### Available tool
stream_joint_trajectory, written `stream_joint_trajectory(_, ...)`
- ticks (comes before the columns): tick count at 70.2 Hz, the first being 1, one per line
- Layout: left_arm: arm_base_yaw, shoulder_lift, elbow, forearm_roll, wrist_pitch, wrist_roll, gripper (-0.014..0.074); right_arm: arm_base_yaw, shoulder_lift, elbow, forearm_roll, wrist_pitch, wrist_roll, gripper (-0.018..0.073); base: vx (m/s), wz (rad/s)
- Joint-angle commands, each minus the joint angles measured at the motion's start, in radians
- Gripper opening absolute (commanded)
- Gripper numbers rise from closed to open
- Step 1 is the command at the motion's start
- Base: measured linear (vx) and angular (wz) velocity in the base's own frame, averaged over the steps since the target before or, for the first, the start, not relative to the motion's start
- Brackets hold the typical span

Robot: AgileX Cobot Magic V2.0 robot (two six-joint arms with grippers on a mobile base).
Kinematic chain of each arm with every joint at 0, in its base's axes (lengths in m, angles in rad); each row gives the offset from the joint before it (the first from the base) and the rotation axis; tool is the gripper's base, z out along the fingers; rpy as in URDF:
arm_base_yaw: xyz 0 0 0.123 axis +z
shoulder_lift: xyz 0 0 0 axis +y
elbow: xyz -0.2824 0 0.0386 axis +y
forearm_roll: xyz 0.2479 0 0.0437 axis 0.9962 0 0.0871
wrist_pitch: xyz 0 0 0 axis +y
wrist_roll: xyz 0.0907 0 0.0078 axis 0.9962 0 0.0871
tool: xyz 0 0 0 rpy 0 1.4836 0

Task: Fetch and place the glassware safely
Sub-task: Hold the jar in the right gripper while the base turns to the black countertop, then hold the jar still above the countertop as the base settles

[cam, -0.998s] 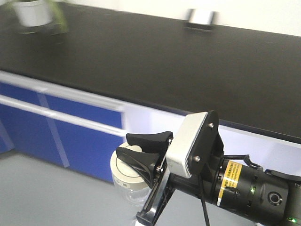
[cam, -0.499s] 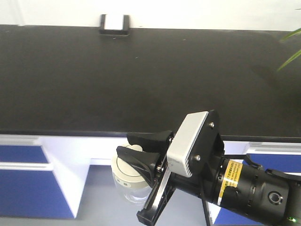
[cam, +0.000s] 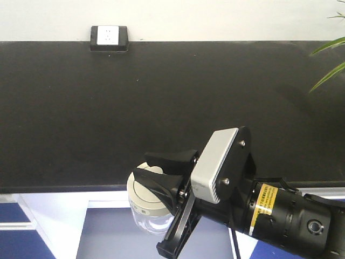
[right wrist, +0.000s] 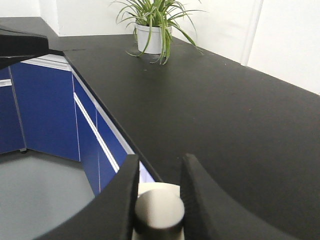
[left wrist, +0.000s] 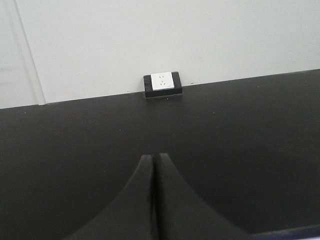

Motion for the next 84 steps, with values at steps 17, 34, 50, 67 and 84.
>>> stream_joint_trajectory(17, -0.006, 0.01, -0.026, -0.008, -0.069, -0.006, -0.0007, 0.0, -0.026, -0.038, 0.019, -0.089, 0.001, -0.0001, 0.2, 0.05)
stream_joint_trajectory(34, -0.006, 0.01, -0.026, -0.008, -0.069, -0.006, -0.0007, 0.0, -0.026, -0.038, 0.019, -0.089, 0.001, -0.0001, 0.18, 0.08)
stream_joint_trajectory(50, -0.006, 0.01, -0.026, -0.008, -0.069, -0.006, -0.0007, 0.0, -0.026, -0.038, 0.019, -0.09, 0.001, -0.0001, 0.14, 0.01)
stream_joint_trajectory(67, -0.006, 0.01, -0.026, -0.008, -0.069, -0.006, -0.0007, 0.0, -0.026, -0.038, 0.019, -0.09, 0.001, -0.0001, 0.1, -0.02)
stream_joint_trajectory(84, -0.006, 0.01, -0.026, -0.008, -0.069, -0.006, -0.0007, 0.0, -0.026, -0.038, 0.019, -0.09, 0.001, -0.0001, 0.07, -0.02)
